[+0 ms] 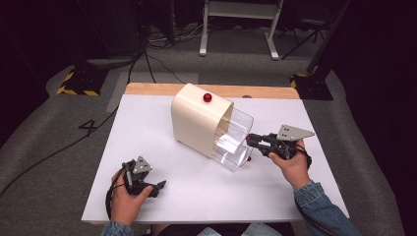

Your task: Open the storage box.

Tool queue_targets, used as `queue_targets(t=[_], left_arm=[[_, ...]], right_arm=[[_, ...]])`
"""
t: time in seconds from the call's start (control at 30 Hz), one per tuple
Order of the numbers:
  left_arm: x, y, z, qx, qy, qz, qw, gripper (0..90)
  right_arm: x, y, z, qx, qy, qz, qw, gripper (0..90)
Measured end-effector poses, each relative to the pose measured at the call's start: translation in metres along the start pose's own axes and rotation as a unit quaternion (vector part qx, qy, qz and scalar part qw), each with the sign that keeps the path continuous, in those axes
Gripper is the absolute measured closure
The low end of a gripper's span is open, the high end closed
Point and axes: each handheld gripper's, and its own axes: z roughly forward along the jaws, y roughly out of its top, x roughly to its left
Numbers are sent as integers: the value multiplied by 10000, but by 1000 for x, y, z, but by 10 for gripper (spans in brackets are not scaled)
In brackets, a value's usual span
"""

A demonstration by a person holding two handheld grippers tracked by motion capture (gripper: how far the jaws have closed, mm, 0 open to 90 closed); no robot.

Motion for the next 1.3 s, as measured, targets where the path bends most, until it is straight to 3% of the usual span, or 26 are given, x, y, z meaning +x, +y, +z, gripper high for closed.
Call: queue_targets(t=[0.13, 0.17, 0.23, 0.37, 0.53, 0.63, 0.8, 0.93, 1.07, 1.3], left_arm=[[0, 0, 0, -2, 0, -1, 10000, 87], [0, 0, 0, -11, 3, -3, 10000, 87], [0, 0, 0, -15, 4, -4, 10000, 87], [-1, -1, 0, -15, 13, -15, 10000, 88], [-1, -1, 0, -17, 14, -10, 10000, 89], [-1, -1, 0, -20, 6, -25, 10000, 88], [-1, 0, 0, -19, 5, -29, 10000, 88], [0, 0, 0, -17, -1, -20, 10000, 88], [-1, 0, 0, -17, 2, -27, 10000, 88], [0, 0, 0, -14, -10, -16, 10000, 88]], right_arm=[[-1, -2, -2, 57, 26, 24, 10000, 740], [0, -3, -2, 80, 25, 28, 10000, 705], [-1, -4, -3, 143, -99, 33, 9998, 529], [-2, -5, -12, 81, -101, 45, 9999, 422], [-7, -7, -24, 209, -159, 59, 9996, 391], [-13, -9, -44, 354, -270, 85, 9990, 366], [-16, -11, -63, 491, -390, 159, 9979, 345], [-18, -17, -85, 763, -510, 259, 9954, 305], [-18, -23, -94, 919, -597, 332, 9934, 273], [-20, -44, -106, 1467, -648, 547, 9855, 213]])
